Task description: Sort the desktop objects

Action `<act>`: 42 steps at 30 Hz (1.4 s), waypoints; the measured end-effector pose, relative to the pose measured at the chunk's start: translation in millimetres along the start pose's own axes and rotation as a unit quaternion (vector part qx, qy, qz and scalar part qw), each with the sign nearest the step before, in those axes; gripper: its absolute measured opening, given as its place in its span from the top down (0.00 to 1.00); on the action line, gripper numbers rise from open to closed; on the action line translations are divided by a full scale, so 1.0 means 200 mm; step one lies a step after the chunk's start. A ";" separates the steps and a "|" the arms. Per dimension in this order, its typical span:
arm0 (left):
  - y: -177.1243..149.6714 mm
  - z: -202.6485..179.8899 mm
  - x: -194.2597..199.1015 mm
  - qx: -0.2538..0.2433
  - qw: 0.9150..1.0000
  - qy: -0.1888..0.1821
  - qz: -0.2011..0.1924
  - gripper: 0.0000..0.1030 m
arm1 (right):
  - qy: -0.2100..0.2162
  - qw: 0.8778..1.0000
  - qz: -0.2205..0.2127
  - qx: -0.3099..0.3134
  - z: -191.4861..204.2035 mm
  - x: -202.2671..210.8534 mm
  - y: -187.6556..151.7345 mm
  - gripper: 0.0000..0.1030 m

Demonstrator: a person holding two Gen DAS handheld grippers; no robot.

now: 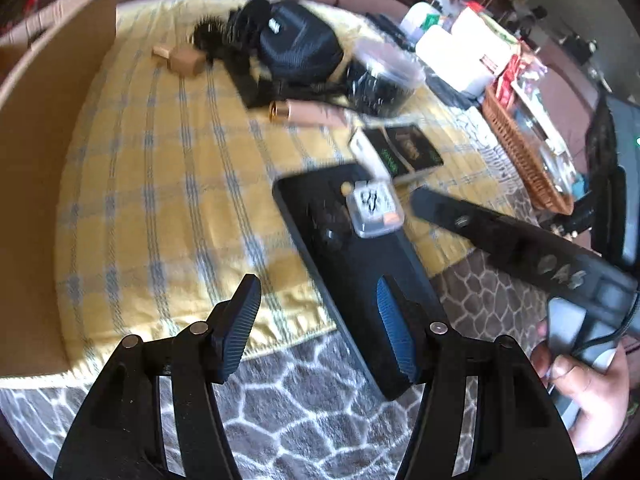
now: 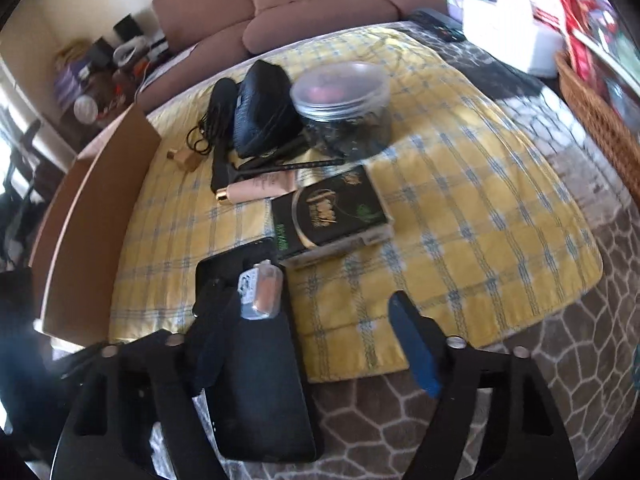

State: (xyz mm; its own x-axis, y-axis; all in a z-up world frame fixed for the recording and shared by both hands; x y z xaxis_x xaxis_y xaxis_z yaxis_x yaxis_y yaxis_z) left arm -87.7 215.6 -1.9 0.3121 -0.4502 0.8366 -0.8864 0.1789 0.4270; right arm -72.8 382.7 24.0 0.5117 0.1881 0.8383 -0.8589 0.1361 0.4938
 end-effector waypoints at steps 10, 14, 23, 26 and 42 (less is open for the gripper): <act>0.02 -0.05 0.06 -0.111 0.991 0.073 -0.024 0.45 | -0.033 0.998 0.026 0.048 0.19 -0.19 0.03 0.36; 0.01 0.01 0.02 -0.092 0.994 0.065 -0.014 0.45 | -0.026 0.998 0.026 0.041 0.21 -0.20 0.03 0.71; 0.10 -0.08 0.01 -0.148 0.986 0.076 -0.030 0.45 | 0.088 0.995 0.012 -0.040 0.06 -0.09 0.01 0.71; 0.13 -0.16 -0.06 -0.186 0.979 0.086 -0.017 0.45 | 0.101 0.993 0.001 -0.060 0.00 -0.04 0.01 0.71; 0.18 -0.19 -0.09 -0.155 0.987 0.037 -0.004 0.82 | 0.125 0.988 -0.034 -0.082 -0.05 0.08 0.08 0.71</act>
Point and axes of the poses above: each gripper's, at about its wrist camera, not at the fingertips, and x roughly against the way its jaws point, z to its left, y to its top, the point moved 3 cm from there along -x, roughly the way its jaws point, and after that the axes turned 1 degree about -y, right-handed, at the moved point
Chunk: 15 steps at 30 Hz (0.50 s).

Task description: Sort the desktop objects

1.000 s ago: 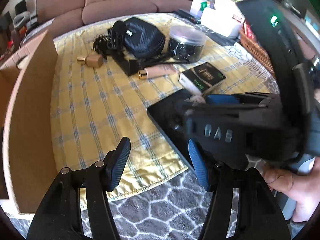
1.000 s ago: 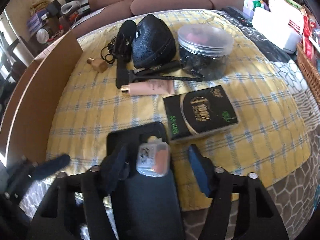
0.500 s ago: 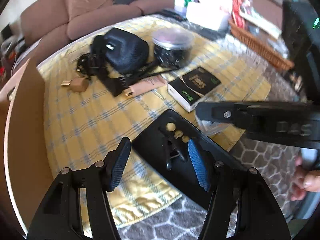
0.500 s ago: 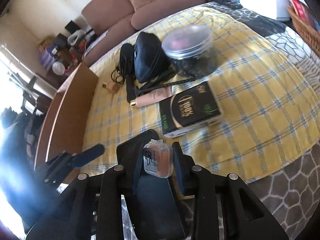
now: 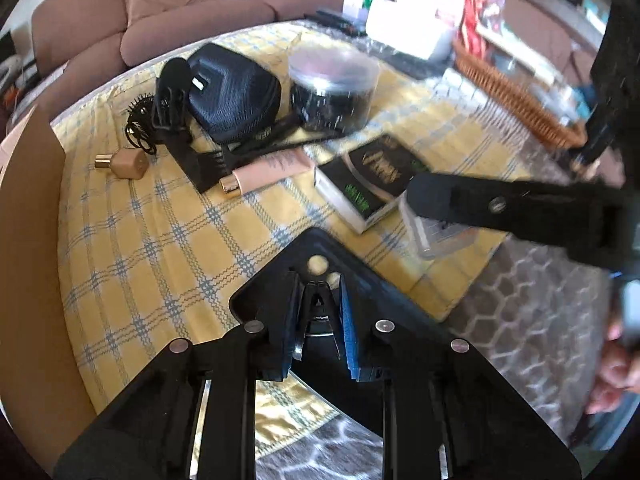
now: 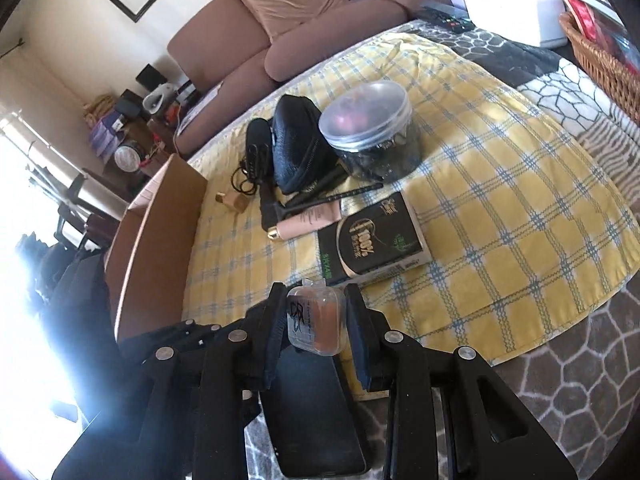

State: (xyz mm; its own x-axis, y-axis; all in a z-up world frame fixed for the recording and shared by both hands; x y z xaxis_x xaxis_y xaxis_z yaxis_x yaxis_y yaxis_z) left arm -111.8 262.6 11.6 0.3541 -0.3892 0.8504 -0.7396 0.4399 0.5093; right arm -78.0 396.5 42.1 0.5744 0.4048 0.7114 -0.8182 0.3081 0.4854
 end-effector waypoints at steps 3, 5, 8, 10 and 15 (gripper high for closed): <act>0.04 0.03 0.12 0.019 0.999 -0.024 -0.014 0.82 | 0.010 1.000 -0.008 -0.001 0.02 0.03 0.01 0.71; 0.06 0.07 0.22 0.030 0.999 -0.035 -0.027 0.82 | 0.022 1.000 -0.014 -0.001 0.05 0.04 0.02 0.71; 0.09 0.19 0.36 0.055 0.996 -0.046 -0.043 0.82 | 0.040 0.999 -0.020 0.006 0.12 0.06 0.03 0.71; 0.08 0.27 0.44 0.073 0.995 -0.051 -0.048 0.82 | 0.038 0.999 -0.021 0.017 0.18 0.06 0.03 0.71; 0.03 0.59 0.64 0.133 0.987 -0.067 -0.063 0.82 | 0.034 0.997 -0.011 0.061 0.40 0.02 0.00 0.71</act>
Point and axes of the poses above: each gripper's, at about its wrist camera, not at the fingertips, and x roughly against the way its jaws point, z to its left, y to its top, the point moved 3 cm from there along -x, roughly the way its jaws point, and after that the axes turned 1 degree about -y, right-handed, at the moved point
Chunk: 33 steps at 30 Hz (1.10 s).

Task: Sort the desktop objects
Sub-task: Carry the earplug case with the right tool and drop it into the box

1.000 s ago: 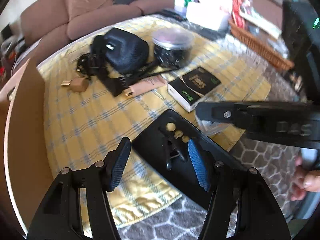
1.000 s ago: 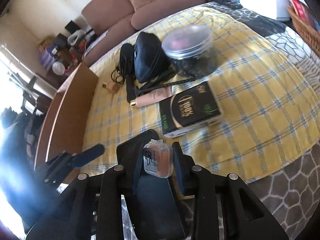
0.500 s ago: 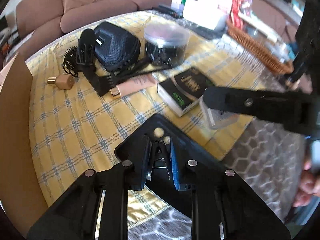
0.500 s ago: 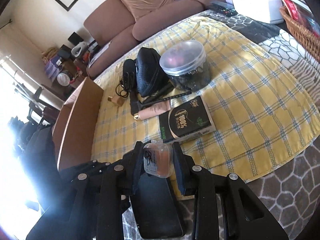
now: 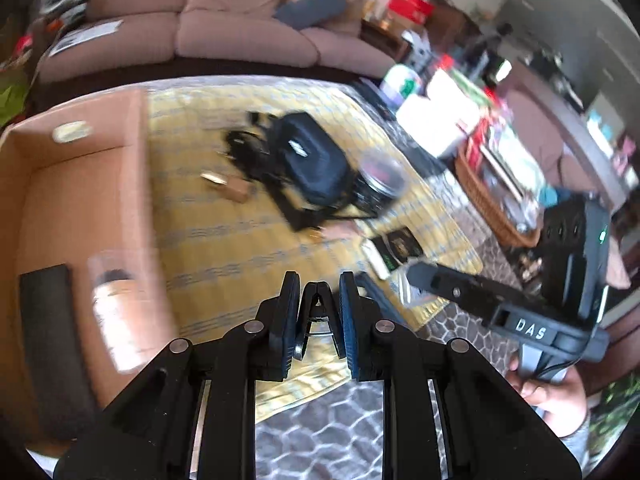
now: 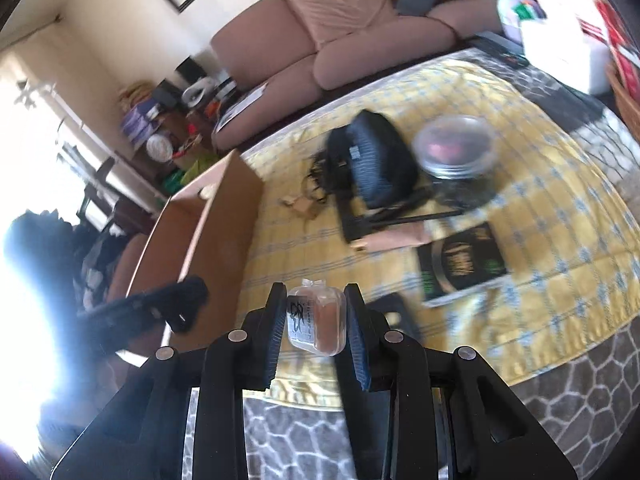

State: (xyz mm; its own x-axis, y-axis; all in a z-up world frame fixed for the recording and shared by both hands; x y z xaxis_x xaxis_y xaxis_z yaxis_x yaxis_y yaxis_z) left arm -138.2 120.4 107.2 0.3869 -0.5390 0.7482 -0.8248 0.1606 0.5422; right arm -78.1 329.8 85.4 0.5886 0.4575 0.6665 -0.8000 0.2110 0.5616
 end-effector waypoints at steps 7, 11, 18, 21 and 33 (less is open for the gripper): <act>0.00 0.32 0.26 0.033 0.999 0.032 -0.027 0.82 | 0.033 0.999 0.021 0.032 0.34 -0.15 0.02 0.71; -0.04 0.51 0.32 0.055 0.997 0.052 -0.028 0.82 | 0.049 0.996 0.036 0.069 0.61 -0.25 0.04 0.71; -0.15 0.73 0.22 0.075 0.993 0.084 0.019 0.82 | 0.052 0.990 0.071 0.115 0.95 -0.49 0.01 0.71; -0.19 0.76 0.15 0.075 0.992 0.089 0.038 0.82 | 0.043 0.987 0.091 0.125 1.02 -0.60 -0.03 0.71; -0.26 0.79 0.03 0.066 0.991 0.089 0.082 0.82 | 0.006 0.983 0.121 0.136 1.06 -0.81 -0.04 0.71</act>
Point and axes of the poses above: each gripper's, at about its wrist camera, not at the fingertips, and x roughly against the way its jaws point, z to its left, y to its top, the point moved 3 cm from there along -x, roughly the way its jaws point, and after that the axes turned 1 degree about -y, right-handed, at the moved point
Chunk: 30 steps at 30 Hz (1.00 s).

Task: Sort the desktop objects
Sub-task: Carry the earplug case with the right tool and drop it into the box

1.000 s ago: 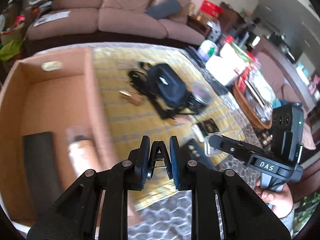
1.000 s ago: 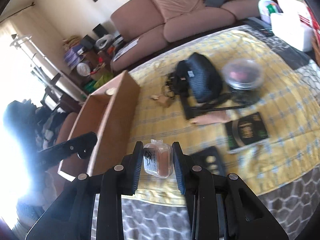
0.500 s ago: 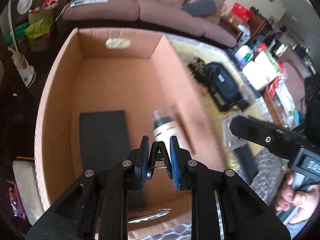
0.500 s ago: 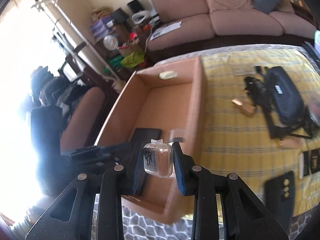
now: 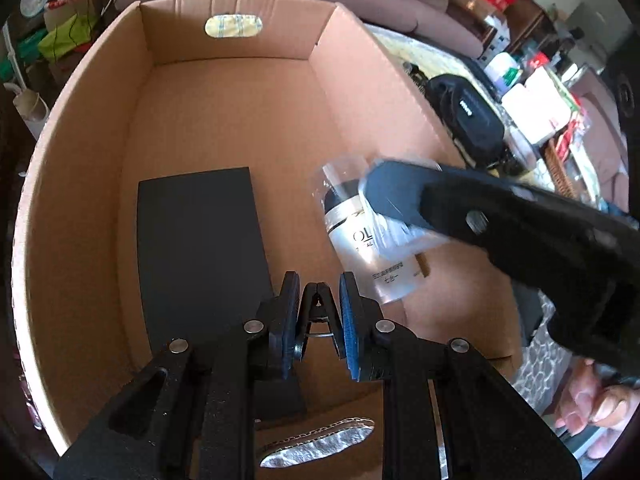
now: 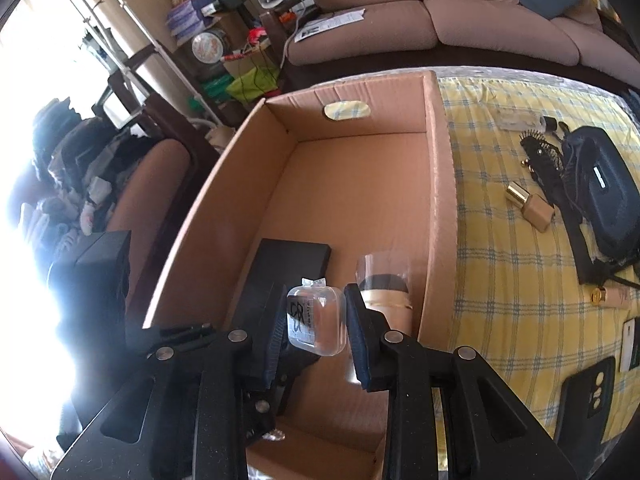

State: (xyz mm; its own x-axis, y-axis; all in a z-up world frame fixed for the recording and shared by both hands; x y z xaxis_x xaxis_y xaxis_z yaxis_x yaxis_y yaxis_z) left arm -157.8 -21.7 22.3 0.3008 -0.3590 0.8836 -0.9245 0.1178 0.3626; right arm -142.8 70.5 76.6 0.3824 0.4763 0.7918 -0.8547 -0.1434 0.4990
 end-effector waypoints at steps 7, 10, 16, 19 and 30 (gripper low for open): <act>-0.03 0.01 -0.02 0.002 1.000 0.001 0.003 0.82 | -0.049 0.996 0.067 0.041 0.01 -0.20 0.12 0.71; -0.04 0.03 0.01 0.013 1.000 -0.008 -0.005 0.82 | -0.067 0.992 0.093 0.060 0.01 -0.28 0.15 0.71; -0.07 0.07 0.05 0.025 0.999 -0.015 -0.014 0.82 | -0.098 0.981 0.120 0.117 0.08 -0.39 0.18 0.71; -0.08 0.07 0.07 0.025 0.999 -0.015 -0.018 0.82 | -0.113 0.976 0.130 0.134 0.09 -0.44 0.16 0.72; -0.13 0.06 0.11 0.035 0.999 -0.010 -0.027 0.82 | -0.109 0.982 0.100 0.119 0.05 -0.31 0.12 0.65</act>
State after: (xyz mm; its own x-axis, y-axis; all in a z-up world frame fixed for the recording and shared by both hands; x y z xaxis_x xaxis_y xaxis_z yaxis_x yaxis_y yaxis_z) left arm -130.1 -44.1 29.0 0.3463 -0.3816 0.8570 -0.9214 0.0335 0.3872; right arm -184.6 28.2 43.0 0.3041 0.2257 0.9255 -0.8238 -0.4256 0.3744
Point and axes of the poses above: each gripper's, at about its wrist camera, not at the fingertips, and x roughly against the way its jaws point, z to its left, y to its top, the point moved 3 cm from there along -x, roughly the way its jaws point, and after that the axes turned 1 degree about -y, right-handed, at the moved point
